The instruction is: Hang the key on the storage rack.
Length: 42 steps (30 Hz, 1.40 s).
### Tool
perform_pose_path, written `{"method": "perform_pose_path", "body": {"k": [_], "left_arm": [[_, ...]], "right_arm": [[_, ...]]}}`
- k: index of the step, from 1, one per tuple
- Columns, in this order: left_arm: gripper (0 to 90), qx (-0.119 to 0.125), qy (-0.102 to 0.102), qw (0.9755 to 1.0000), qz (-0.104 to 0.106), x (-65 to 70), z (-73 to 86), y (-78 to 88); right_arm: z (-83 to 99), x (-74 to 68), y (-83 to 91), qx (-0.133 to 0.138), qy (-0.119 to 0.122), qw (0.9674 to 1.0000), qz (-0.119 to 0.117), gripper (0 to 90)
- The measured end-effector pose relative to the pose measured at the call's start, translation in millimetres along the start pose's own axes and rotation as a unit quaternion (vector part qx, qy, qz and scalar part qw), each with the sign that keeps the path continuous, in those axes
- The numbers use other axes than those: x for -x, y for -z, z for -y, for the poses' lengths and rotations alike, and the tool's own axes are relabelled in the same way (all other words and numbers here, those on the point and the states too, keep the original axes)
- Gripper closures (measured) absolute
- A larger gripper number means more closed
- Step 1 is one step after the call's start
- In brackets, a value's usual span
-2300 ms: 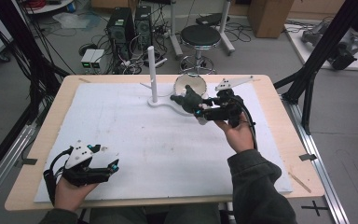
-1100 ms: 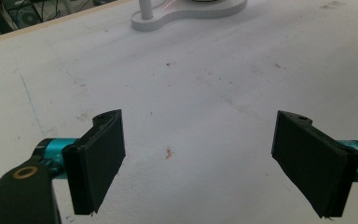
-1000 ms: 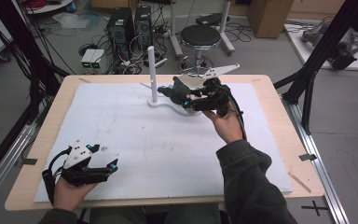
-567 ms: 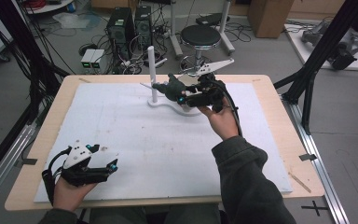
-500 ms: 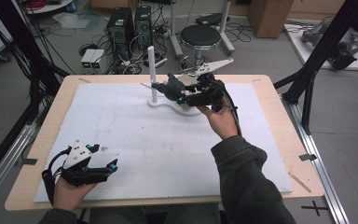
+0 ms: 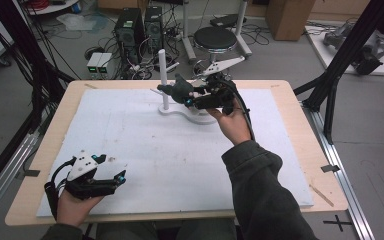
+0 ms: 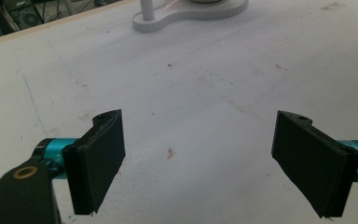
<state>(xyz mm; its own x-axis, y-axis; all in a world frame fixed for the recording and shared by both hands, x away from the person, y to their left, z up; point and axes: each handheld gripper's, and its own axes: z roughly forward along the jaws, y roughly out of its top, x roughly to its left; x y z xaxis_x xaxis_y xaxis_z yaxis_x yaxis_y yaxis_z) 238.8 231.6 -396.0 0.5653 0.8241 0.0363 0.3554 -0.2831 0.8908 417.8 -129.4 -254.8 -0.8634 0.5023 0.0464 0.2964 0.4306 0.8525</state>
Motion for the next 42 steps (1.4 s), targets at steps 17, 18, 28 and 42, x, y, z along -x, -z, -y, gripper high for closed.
{"method": "perform_pose_path", "body": {"k": [17, 18, 28, 42], "left_arm": [[17.5, -0.001, -0.002, 1.0, 0.0, -0.8, -0.2, 0.8], [17.5, -0.001, -0.002, 1.0, 0.0, -0.8, -0.2, 0.8], [17.5, 0.0, -0.001, 1.0, 0.0, -1.3, 0.0, 1.3], [17.5, -0.001, -0.002, 1.0, -0.002, -2.2, 0.1, 1.5]], "right_arm": [[-3.2, 2.1, -12.9, -0.003, -0.005, 1.0, 0.0, 50.5], [-3.2, 1.9, -13.4, -0.005, -0.008, 1.0, -0.001, 50.5], [-2.5, 5.4, -23.1, -0.01, -0.012, 0.9999, 0.005, 50.5], [1.0, 16.2, -35.9, -0.012, -0.026, 0.9995, 0.016, 50.5]]}}
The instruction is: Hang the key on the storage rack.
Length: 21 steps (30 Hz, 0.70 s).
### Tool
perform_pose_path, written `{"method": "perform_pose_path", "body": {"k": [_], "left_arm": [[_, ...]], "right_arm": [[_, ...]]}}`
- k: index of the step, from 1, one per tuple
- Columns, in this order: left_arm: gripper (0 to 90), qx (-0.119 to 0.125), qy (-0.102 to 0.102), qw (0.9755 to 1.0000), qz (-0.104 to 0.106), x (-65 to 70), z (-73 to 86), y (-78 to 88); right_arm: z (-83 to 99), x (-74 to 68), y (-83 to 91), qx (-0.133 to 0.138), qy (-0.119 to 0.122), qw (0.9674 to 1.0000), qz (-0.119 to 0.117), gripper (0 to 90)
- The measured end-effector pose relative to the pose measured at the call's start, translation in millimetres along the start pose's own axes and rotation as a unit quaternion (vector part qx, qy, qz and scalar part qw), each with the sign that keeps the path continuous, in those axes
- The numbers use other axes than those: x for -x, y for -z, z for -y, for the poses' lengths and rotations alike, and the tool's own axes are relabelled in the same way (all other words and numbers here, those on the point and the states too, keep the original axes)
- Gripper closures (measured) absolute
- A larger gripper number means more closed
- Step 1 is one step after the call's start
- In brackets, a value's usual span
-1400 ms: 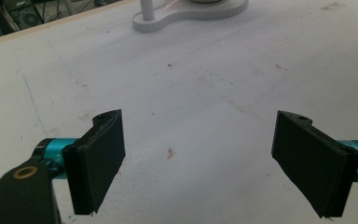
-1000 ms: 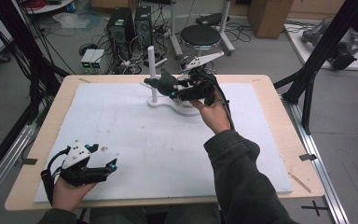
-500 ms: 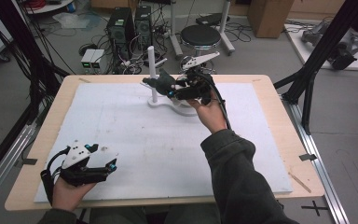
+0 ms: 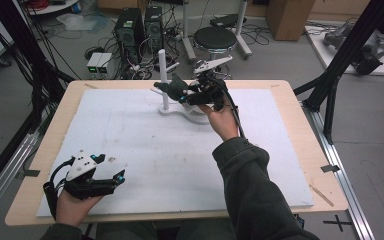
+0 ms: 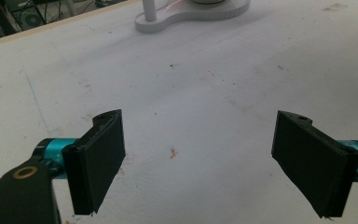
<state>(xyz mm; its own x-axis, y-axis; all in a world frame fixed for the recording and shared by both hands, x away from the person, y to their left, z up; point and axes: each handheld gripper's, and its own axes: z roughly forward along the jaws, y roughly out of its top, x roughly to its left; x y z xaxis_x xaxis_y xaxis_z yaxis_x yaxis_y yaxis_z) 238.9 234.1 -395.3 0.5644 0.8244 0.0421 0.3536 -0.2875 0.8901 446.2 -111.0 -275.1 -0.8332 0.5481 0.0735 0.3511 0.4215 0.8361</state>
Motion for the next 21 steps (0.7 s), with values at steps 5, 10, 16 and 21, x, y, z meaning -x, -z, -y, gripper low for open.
{"method": "perform_pose_path", "body": {"k": [5, 10, 16, 21], "left_arm": [[17.5, 0.0, 0.001, 1.0, 0.0, 0.0, 0.0, 0.0], [17.5, 0.0, 0.0, 1.0, 0.0, -0.2, 0.0, 0.1], [17.5, 0.001, 0.001, 1.0, 0.0, -0.1, 0.0, 0.1], [17.5, 0.001, 0.001, 1.0, -0.001, -0.2, 0.0, 0.0]], "right_arm": [[1.7, 3.2, -3.6, -0.005, -0.005, 1.0, 0.002, 50.4], [2.6, 6.4, -5.1, -0.003, -0.006, 0.9999, 0.008, 50.4], [4.0, 9.4, -7.2, -0.008, -0.013, 0.9998, 0.01, 50.4], [4.8, 11.4, -9.8, -0.012, -0.016, 0.9998, 0.008, 50.4]]}}
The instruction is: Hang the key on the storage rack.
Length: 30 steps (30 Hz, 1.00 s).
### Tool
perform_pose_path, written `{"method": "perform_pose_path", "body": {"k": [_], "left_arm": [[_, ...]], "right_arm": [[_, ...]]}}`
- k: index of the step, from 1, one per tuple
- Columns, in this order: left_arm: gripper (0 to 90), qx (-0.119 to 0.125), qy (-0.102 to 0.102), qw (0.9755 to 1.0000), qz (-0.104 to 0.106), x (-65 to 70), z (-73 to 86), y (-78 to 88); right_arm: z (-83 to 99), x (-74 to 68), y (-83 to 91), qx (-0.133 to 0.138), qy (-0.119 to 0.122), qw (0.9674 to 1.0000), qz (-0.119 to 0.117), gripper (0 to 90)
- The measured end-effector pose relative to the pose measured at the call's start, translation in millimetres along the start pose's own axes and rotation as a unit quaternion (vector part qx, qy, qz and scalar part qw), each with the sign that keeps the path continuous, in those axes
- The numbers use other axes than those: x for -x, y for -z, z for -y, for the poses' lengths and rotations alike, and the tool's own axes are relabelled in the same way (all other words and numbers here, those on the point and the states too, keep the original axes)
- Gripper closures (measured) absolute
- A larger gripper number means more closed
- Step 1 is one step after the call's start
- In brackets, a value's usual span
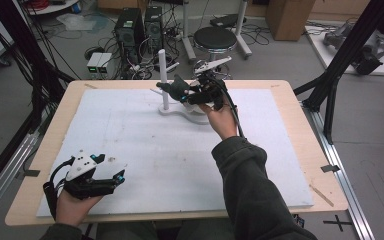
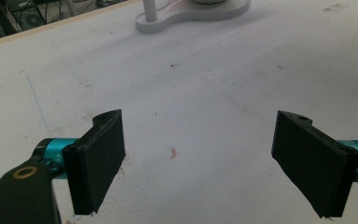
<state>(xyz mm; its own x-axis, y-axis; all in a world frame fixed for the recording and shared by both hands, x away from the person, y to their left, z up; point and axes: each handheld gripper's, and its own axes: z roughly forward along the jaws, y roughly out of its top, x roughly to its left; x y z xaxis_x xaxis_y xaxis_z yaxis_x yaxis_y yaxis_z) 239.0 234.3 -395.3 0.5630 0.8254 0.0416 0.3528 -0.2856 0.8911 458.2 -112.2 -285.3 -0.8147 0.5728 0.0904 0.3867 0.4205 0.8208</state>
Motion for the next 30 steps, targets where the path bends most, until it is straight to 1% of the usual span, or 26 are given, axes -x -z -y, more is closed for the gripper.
{"method": "perform_pose_path", "body": {"k": [12, 13, 20, 21, 23, 24, 25, 26, 27, 28, 30], "left_arm": [[17.5, 0.0, 0.001, 1.0, -0.003, -1.1, 0.1, -0.3], [17.5, 0.0, 0.003, 1.0, -0.001, -1.0, 0.1, -0.6], [17.5, -0.001, 0.0, 1.0, 0.001, -1.4, -0.6, -2.0], [17.5, -0.001, 0.001, 1.0, 0.0, -1.4, -0.8, -2.2], [17.5, 0.001, 0.005, 1.0, -0.001, -1.0, -1.1, -2.9], [17.5, 0.001, 0.004, 1.0, -0.001, -1.2, -1.5, -3.2], [17.4, -0.001, 0.003, 1.0, -0.001, -1.2, -1.9, -3.2], [17.4, -0.001, 0.001, 1.0, -0.001, -1.4, -2.1, -3.5], [17.4, 0.0, 0.004, 1.0, -0.001, -0.6, -1.9, -4.1], [17.4, -0.001, 0.003, 1.0, -0.001, -0.6, -1.9, -4.3], [17.4, -0.002, 0.002, 1.0, -0.001, -0.5, -1.9, -4.3]], "right_arm": [[2.2, 4.9, -7.1, -0.011, -0.007, 0.9999, 0.003, 50.4], [2.3, 5.1, -7.6, -0.012, -0.009, 0.9999, 0.003, 50.4], [4.0, 8.3, -11.0, -0.018, -0.011, 0.9998, 0.004, 50.3], [4.0, 8.1, -11.2, -0.019, -0.014, 0.9997, 0.005, 50.4], [4.2, 9.1, -12.2, -0.019, -0.012, 0.9997, 0.005, 50.4], [4.5, 10.2, -12.6, -0.021, -0.01, 0.9997, 0.004, 50.3], [4.7, 10.2, -13.0, -0.024, -0.015, 0.9996, 0.004, 50.3], [4.9, 10.7, -13.4, -0.025, -0.014, 0.9996, 0.006, 50.3], [5.2, 11.6, -13.9, -0.024, -0.012, 0.9996, 0.008, 50.3], [5.3, 11.6, -13.9, -0.026, -0.016, 0.9995, 0.008, 50.3], [5.8, 12.6, -14.9, -0.029, -0.014, 0.9995, 0.007, 50.3]]}}
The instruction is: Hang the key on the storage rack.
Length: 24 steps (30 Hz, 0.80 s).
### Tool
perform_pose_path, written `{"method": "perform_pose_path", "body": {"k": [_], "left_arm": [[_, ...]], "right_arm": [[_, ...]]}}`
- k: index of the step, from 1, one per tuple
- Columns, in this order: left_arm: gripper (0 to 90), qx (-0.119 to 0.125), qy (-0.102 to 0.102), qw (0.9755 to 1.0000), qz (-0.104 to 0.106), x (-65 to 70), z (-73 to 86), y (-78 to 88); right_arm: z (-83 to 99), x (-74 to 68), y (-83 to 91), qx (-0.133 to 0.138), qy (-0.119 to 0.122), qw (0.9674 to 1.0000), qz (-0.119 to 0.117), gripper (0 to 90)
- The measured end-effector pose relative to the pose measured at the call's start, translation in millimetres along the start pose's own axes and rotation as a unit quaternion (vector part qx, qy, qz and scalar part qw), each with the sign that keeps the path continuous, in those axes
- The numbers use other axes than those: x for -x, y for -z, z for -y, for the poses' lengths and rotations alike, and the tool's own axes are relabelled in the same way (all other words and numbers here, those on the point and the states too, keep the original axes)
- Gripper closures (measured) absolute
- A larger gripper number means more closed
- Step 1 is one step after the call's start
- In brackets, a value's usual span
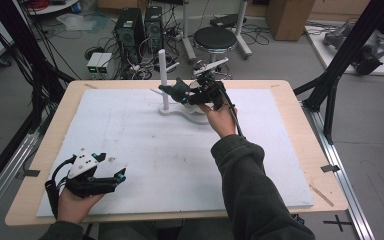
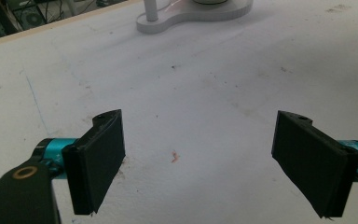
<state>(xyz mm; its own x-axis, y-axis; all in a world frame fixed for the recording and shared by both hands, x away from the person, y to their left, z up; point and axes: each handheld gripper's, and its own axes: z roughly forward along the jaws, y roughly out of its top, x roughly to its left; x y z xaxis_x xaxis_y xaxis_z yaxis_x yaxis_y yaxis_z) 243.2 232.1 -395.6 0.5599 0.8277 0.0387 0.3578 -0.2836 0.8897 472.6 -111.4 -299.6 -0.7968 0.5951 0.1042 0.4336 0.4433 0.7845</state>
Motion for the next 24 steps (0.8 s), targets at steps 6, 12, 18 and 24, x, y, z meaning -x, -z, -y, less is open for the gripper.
{"method": "perform_pose_path", "body": {"k": [6, 12, 18, 24], "left_arm": [[17.4, 0.001, -0.001, 1.0, 0.001, 0.1, 0.0, -0.2], [17.4, 0.003, 0.001, 1.0, 0.001, 0.0, 1.1, 1.3], [17.4, 0.004, 0.0, 1.0, 0.002, -0.5, 1.5, 2.9], [17.4, 0.005, 0.001, 1.0, 0.0, -1.2, 1.8, 3.9]], "right_arm": [[1.3, 0.6, -4.7, -0.01, -0.002, 0.9999, 0.002, 50.2], [1.4, 0.2, -9.8, -0.017, 0.0, 0.9998, 0.008, 50.2], [2.0, -1.5, -15.2, -0.025, -0.001, 0.9996, 0.013, 49.9], [2.9, -0.5, -19.3, -0.034, 0.0, 0.9992, 0.019, 49.7]]}}
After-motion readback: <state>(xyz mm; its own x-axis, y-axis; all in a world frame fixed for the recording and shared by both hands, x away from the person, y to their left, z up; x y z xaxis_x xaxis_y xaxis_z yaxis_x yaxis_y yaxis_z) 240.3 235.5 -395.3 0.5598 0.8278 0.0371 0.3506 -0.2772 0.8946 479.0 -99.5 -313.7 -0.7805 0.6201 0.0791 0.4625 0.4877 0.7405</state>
